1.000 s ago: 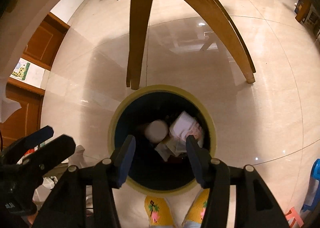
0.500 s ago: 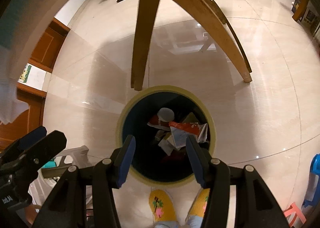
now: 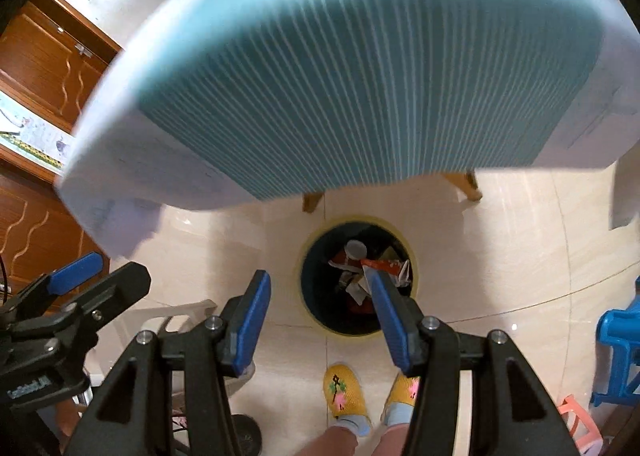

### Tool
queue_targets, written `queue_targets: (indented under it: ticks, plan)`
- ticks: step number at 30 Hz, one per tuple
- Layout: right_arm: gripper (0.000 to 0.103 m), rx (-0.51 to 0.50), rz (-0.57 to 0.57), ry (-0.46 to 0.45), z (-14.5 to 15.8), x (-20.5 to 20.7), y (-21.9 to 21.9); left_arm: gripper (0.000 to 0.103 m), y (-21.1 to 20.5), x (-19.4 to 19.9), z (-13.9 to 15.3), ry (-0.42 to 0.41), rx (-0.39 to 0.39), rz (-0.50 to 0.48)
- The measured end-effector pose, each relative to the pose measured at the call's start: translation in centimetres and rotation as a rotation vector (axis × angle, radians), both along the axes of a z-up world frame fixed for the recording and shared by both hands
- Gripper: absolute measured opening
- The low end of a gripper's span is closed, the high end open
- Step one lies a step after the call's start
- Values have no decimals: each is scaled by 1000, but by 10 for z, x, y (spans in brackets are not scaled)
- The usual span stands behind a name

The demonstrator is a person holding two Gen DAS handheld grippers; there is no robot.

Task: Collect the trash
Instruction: 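Raise both tools back up toward the table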

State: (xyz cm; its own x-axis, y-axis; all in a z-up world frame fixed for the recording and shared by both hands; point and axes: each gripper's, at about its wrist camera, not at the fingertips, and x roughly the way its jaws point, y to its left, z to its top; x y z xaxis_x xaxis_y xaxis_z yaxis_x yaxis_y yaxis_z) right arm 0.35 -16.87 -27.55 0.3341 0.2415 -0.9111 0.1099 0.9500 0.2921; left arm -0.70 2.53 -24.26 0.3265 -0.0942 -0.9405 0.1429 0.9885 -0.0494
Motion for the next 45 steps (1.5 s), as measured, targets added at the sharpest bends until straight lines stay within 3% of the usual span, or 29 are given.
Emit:
queue_targets:
  ticks: [4, 12, 21, 34, 40, 45]
  plan:
    - [53, -15, -1, -43, 60, -9, 0, 91, 5, -5, 49, -26, -10, -8]
    - [53, -35, -2, -150, 160, -31, 6, 91, 20, -16, 146, -154, -13, -40]
    - [53, -80, -40, -317, 237, -40, 10, 91, 22, -12, 219, -291, -39, -62]
    - [54, -115, -91, -419, 282, -5, -2, 91, 11, 34, 276, -418, -25, -112]
    - [54, -108, -94, -420, 283, 35, -17, 92, -2, 79, 276, -432, -12, -112]
    - [57, -96, -73, -410, 277, 92, -39, 96, -21, 142, 265, -389, -1, -94]
